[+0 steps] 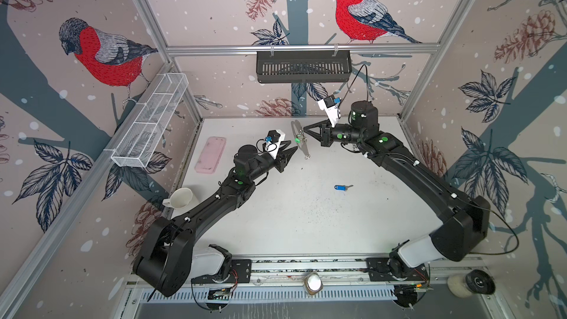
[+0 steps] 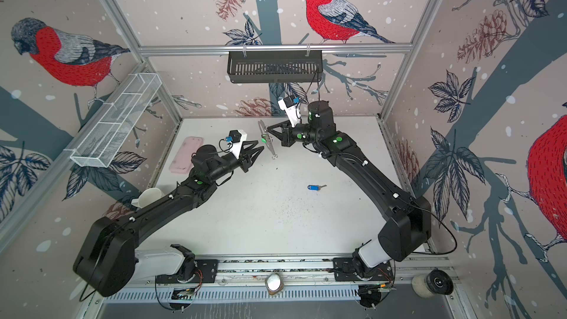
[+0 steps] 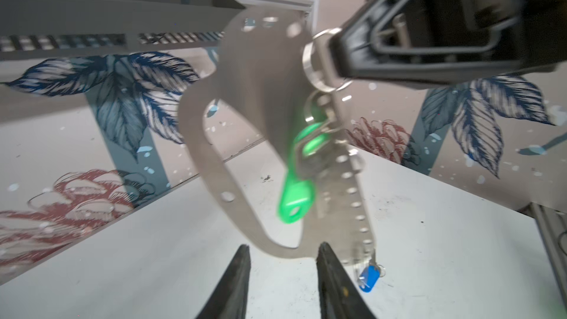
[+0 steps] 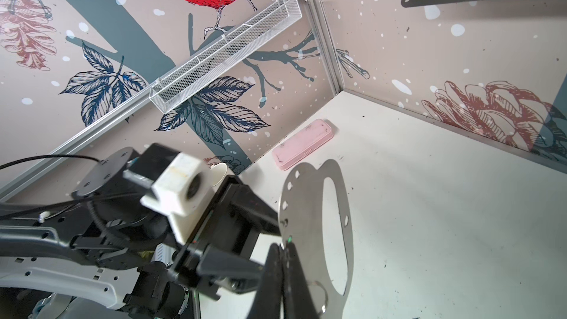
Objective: Attach keys to a key ring
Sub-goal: Insert the key into the keyring.
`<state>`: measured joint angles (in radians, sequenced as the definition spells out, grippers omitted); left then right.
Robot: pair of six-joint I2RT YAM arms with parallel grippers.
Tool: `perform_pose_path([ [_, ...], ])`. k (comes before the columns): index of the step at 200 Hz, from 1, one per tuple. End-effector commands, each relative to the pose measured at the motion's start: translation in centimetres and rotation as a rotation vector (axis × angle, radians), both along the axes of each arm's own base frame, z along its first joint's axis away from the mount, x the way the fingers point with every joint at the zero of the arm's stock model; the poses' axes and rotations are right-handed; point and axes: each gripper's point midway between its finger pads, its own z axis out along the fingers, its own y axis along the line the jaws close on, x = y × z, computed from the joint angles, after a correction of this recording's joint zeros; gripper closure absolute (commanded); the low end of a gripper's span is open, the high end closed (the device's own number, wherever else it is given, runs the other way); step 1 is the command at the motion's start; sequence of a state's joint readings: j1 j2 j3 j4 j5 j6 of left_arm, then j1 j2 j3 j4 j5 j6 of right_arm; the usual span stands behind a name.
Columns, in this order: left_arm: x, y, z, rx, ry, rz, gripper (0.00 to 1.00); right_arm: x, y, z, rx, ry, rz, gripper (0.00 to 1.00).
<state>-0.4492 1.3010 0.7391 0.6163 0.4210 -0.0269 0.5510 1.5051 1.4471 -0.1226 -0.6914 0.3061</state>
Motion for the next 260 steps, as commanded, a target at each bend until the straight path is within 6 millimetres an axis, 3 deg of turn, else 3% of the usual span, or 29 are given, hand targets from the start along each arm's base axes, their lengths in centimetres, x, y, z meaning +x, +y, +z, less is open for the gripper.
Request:
perform_pose_path([
  [1, 0.7, 0.6, 0.9, -0.041, -0.025, 0.005, 0.63, -1.0, 0.3, 1.7, 0.032, -0.074, 0.048, 1.0],
  [62, -0.8, -1.5, 1.6, -0.007, -0.071, -0.171, 0.59, -2.1, 0.6, 1.7, 0.04, -0.082, 0.106, 1.0],
  [121, -0.3, -2.0, 1.9, -0.001, -0.071, -0.22, 0.57, -3.3, 0.8, 1.8, 0.054, -0.083, 0.174, 1.0],
  [210, -0.3, -1.8, 1.8, 0.002, -0.057, -0.2, 0.57, -2.8, 0.5, 2.0, 0.056, -0.084, 0.144, 1.0],
  [260, -0.9, -1.3, 0.9, 0.001, -0.033, -0.192, 0.58, -1.9, -0.2, 3.4, 0.08, -0.111, 0.069, 1.0],
])
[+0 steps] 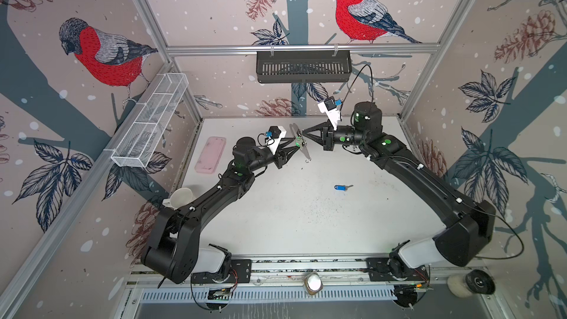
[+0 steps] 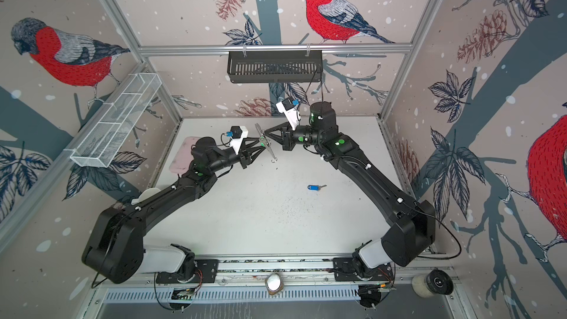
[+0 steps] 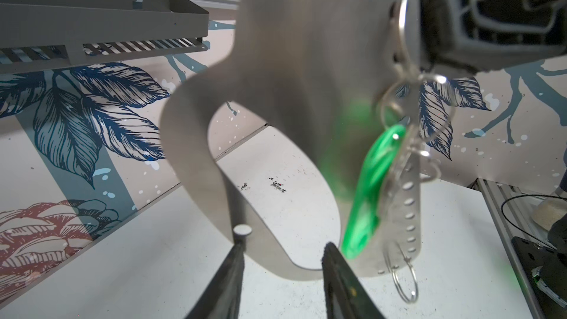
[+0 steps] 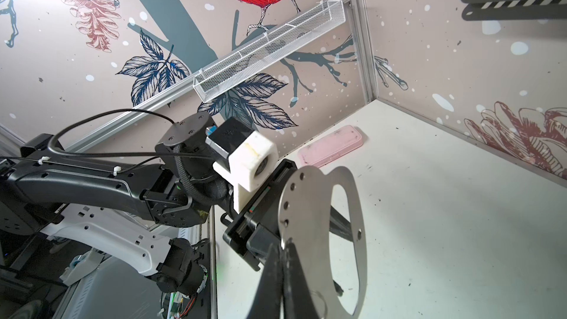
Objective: Attach keys to a key ring
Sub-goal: Insert the key into the keyring, then pass the keyring.
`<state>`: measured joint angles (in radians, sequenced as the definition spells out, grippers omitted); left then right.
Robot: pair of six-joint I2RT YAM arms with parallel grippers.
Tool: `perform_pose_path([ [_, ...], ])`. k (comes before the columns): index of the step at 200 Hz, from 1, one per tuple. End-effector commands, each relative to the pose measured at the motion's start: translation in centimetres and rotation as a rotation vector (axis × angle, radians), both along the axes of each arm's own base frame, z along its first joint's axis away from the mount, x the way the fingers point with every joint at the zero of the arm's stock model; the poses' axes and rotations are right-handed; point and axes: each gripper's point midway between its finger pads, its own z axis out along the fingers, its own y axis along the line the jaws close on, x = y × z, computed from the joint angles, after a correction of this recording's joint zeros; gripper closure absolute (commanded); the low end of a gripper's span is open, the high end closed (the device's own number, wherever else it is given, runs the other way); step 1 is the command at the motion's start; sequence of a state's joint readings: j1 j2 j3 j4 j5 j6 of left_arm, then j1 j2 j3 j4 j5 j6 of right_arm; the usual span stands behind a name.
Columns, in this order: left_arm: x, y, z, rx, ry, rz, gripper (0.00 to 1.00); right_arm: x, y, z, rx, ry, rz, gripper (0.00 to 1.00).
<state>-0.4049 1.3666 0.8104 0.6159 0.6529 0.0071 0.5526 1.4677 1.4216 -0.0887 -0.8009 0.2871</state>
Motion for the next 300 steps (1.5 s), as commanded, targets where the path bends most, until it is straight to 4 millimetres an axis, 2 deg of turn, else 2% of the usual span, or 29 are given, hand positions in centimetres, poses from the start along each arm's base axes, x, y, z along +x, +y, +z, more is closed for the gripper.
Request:
perform_pose_path([
  [1, -0.4, 0.1, 0.2, -0.01, 0.0, -0.004, 0.58, 0.6, -0.4, 2.0, 0.045, -0.066, -0.044, 1.0],
  [58, -2.7, -0.7, -0.8, -0.066, 0.054, -0.129, 0.61, 1.7, -0.5, 2.8, 0.055, -0.076, -0.104, 1.0],
  [102, -4.0, -2.8, -1.0, -0.082, 0.055, -0.197, 0.6, 2.0, -0.4, 3.3, 0.063, -0.086, -0.12, 1.0],
  [171, -3.9, -4.1, 0.1, -0.139, 0.036, -0.234, 0.61, 2.1, -0.1, 3.0, 0.057, -0.085, -0.131, 1.0],
  [224, -4.5, -5.4, -0.3, -0.153, 0.058, -0.282, 0.67, 2.2, -0.2, 2.9, 0.055, -0.09, -0.151, 1.0],
  [300, -3.8, -4.9, -0.1, -0.196, 0.04, -0.212, 0.75, 2.1, -0.2, 2.9, 0.06, -0.092, -0.162, 1.0],
])
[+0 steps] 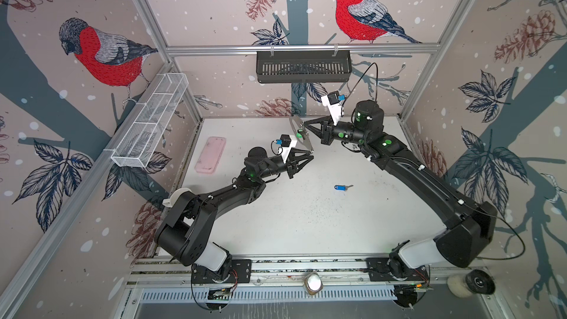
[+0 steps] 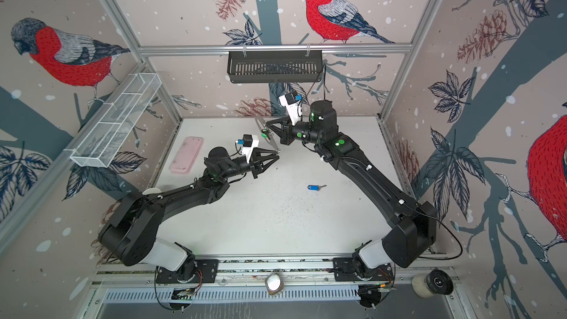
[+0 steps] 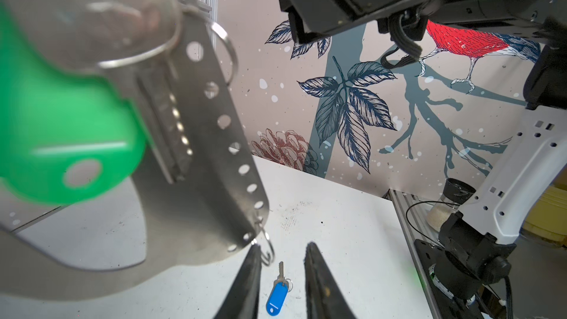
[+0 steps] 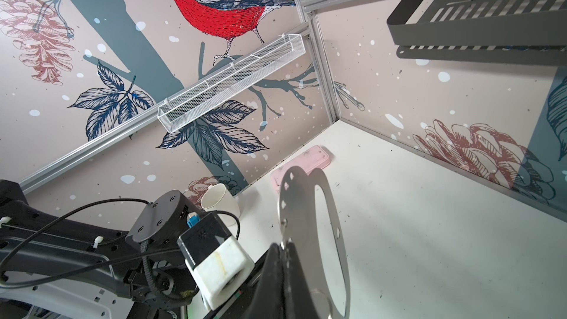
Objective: Attach keys to a key ring
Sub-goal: Pass the keyring.
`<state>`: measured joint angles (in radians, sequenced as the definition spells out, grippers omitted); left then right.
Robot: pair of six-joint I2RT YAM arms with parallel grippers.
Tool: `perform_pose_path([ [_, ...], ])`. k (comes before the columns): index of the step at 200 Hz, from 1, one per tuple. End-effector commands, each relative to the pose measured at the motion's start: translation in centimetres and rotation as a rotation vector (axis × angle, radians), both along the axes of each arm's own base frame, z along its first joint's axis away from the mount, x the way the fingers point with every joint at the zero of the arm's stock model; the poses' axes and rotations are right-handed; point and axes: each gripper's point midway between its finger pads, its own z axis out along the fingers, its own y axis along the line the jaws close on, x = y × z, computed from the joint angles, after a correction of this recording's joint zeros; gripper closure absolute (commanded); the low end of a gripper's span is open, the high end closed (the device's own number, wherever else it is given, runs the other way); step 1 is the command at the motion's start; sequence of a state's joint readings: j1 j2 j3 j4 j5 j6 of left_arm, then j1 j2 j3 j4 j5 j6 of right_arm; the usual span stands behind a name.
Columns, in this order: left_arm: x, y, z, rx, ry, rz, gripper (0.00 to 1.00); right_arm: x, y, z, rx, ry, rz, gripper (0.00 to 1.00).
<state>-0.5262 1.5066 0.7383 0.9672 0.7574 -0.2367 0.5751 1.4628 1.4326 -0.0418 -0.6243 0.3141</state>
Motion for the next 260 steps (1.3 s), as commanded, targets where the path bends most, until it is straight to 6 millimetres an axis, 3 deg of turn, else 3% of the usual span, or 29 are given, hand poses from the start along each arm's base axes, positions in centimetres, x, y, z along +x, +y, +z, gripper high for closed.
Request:
perform_pose_path([
  [1, 0.1, 0.3, 1.5, -0.048, -0.052, 0.027, 0.75, -0.1, 0.0, 1.7, 0.042, -0.051, -0.006, 1.0],
  [118, 0.7, 0.7, 1.9, -0.056, -0.064, 0.076, 0.8, -0.4, 0.2, 1.8, 0.059, -0.043, -0.001, 1.0],
  [260, 0.8, 1.5, 2.1, -0.085, -0.087, 0.138, 0.77, -0.3, 0.4, 2.0, 0.12, -0.004, -0.028, 1.0],
])
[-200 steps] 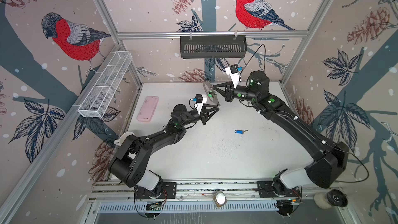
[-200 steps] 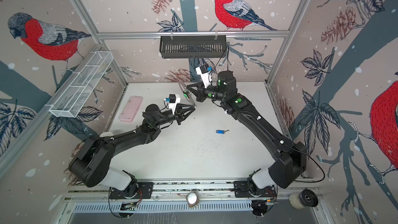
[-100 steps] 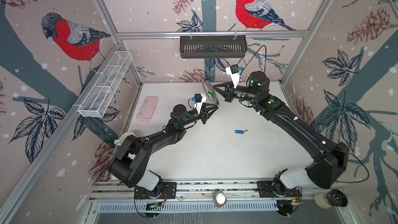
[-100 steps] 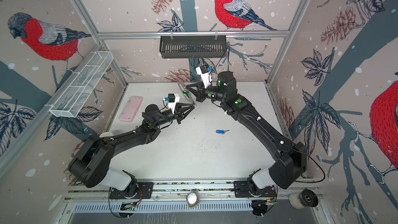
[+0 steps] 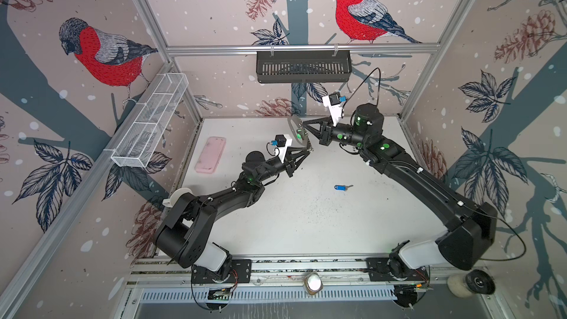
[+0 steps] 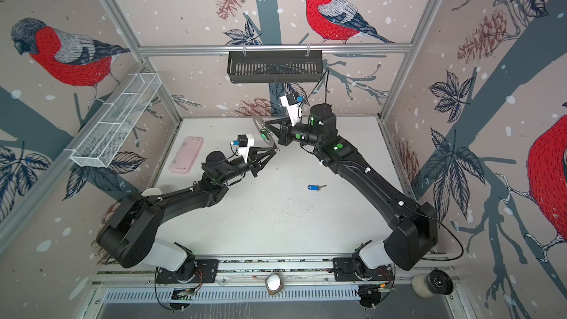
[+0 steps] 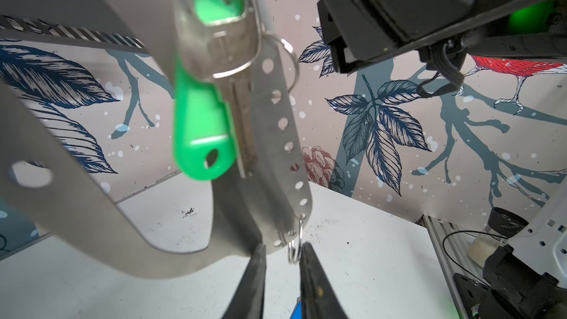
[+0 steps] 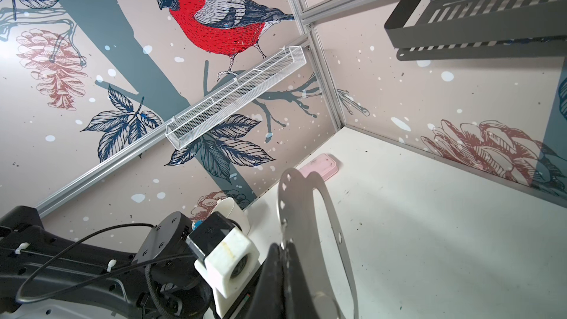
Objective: Attach keys to a key ring
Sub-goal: Pass the keyring.
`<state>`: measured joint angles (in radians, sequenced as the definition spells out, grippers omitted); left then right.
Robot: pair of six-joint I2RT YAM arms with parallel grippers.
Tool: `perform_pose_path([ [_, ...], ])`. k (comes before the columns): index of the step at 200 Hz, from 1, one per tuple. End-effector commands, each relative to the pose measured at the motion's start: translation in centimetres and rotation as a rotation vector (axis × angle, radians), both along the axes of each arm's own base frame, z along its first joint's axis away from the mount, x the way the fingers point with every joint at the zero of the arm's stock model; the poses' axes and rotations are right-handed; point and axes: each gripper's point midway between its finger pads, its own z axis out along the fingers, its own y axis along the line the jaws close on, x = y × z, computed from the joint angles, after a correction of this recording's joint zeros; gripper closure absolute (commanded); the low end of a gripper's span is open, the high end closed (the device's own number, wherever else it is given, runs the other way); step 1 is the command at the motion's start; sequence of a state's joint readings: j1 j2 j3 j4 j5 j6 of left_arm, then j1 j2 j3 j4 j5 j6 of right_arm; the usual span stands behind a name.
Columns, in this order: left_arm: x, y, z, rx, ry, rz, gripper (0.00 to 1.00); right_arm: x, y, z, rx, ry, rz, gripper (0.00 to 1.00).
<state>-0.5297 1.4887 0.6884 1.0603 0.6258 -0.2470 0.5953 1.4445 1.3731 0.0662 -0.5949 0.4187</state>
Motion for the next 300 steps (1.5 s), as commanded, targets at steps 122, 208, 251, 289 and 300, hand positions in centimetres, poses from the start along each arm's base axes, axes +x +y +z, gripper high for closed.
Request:
perform_pose_path([
  [122, -0.63, 0.31, 1.22, -0.02, -0.098, 0.081, 0.73, 0.37, 0.01, 2.1, 0.072, -0.036, -0.064, 1.0],
  [208, -0.25, 0.57, 1.1, -0.006, -0.12, 0.154, 0.75, 0.08, 0.51, 2.17, 0.074, -0.033, -0.047, 1.0],
  [251, -0.04, 0.66, 0.96, -0.003, -0.117, 0.172, 0.78, 0.06, 0.6, 2.18, 0.075, -0.032, -0.042, 1.0],
  [289, 0.08, 0.67, 1.1, -0.005, -0.122, 0.18, 0.79, -0.01, 0.59, 2.26, 0.076, -0.033, -0.041, 1.0],
  [300, 0.1, 0.69, 1.2, -0.007, -0.124, 0.181, 0.79, 0.01, 0.63, 2.18, 0.075, -0.032, -0.039, 1.0],
])
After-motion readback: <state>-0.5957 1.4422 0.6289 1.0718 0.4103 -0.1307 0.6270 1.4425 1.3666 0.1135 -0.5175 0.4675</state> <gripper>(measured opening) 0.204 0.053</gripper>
